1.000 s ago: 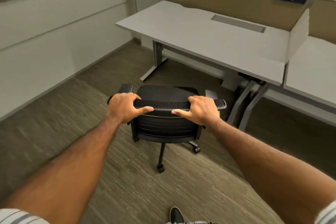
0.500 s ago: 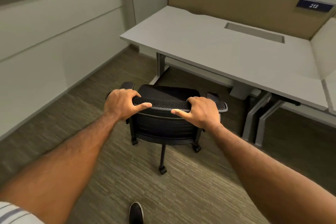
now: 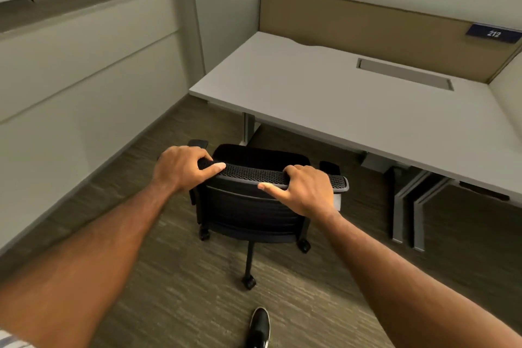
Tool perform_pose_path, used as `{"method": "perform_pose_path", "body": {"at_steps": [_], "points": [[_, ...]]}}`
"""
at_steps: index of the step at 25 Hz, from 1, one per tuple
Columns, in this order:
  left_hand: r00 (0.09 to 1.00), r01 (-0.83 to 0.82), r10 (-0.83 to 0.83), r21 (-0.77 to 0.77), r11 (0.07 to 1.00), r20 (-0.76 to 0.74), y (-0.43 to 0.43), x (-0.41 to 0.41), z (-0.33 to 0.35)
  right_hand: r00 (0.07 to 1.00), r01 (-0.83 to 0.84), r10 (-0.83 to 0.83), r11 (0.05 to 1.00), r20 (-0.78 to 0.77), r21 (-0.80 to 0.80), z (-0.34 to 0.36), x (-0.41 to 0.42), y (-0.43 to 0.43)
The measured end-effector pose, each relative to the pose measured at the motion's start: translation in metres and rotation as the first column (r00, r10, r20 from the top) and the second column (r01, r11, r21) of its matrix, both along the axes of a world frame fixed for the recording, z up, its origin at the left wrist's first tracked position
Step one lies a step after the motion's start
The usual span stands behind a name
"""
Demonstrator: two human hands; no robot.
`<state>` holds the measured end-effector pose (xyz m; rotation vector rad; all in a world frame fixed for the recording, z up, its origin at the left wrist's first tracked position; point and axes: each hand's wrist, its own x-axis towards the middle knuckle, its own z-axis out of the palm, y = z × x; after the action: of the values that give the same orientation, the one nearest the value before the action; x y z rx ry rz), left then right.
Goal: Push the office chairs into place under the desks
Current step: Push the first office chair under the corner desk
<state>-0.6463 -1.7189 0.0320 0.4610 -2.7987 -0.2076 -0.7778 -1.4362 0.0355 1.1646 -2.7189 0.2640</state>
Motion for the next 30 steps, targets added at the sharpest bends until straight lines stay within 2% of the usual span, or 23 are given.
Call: {"method": "perform_pose_path", "body": {"at_steps": [7, 12, 18, 23, 30], "points": [[0.998, 0.070, -0.070, 0.021, 0.997, -0.008, -0.100, -0.020, -0.009, 0.999, 0.049, -0.050, 0.999, -0.020, -0.022, -0.011, 0.004, -0.092], [0.994, 0.097, -0.098, -0.019, 0.995, -0.042, -0.138, -0.045, -0.008, 0.992, 0.127, -0.127, 0.992, -0.005, 0.001, -0.002, -0.006, -0.125], [0.979, 0.197, -0.196, -0.004, 0.980, -0.056, -0.174, -0.034, -0.007, 0.971, 0.238, -0.239, 0.971, 0.001, 0.023, -0.005, 0.029, -0.160], [0.970, 0.238, -0.239, -0.016, 0.971, -0.034, -0.181, -0.034, -0.001, 0.957, 0.280, -0.284, 0.957, 0.064, 0.071, 0.004, 0.036, -0.167], [0.942, 0.320, -0.321, 0.033, 0.947, 0.099, -0.192, -0.043, 0.008, 0.925, 0.338, -0.351, 0.935, 0.143, 0.110, 0.021, 0.047, -0.163]]}}
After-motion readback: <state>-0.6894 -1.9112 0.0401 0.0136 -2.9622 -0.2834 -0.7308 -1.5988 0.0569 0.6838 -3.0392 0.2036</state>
